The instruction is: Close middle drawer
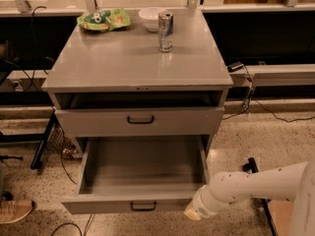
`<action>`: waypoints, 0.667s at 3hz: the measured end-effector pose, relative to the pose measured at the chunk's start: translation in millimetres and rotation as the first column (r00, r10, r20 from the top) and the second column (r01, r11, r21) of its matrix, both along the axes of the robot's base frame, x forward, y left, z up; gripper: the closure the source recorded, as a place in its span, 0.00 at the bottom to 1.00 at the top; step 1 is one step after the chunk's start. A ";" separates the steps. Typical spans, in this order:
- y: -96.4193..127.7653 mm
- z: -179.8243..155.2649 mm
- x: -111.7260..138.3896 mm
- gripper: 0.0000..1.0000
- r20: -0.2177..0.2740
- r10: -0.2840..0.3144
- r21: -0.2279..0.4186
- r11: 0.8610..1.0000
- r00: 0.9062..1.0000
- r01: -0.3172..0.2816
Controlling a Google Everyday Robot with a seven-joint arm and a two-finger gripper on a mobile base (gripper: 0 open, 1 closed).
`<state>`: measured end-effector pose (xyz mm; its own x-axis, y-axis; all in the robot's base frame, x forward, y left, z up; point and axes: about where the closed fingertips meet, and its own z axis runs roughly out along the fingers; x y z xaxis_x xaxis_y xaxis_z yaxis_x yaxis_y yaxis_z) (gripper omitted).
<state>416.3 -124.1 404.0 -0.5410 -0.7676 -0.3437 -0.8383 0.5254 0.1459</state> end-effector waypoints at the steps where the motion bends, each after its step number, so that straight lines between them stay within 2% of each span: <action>1: 7.6 5.3 22.7 1.00 0.088 0.050 0.016 0.999 0.995 -0.052; 2: 22.0 9.2 56.0 1.00 0.193 0.094 0.027 0.995 0.977 -0.101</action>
Offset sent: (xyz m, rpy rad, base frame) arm 0.1109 0.0450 0.0196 0.0664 -0.3690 0.1737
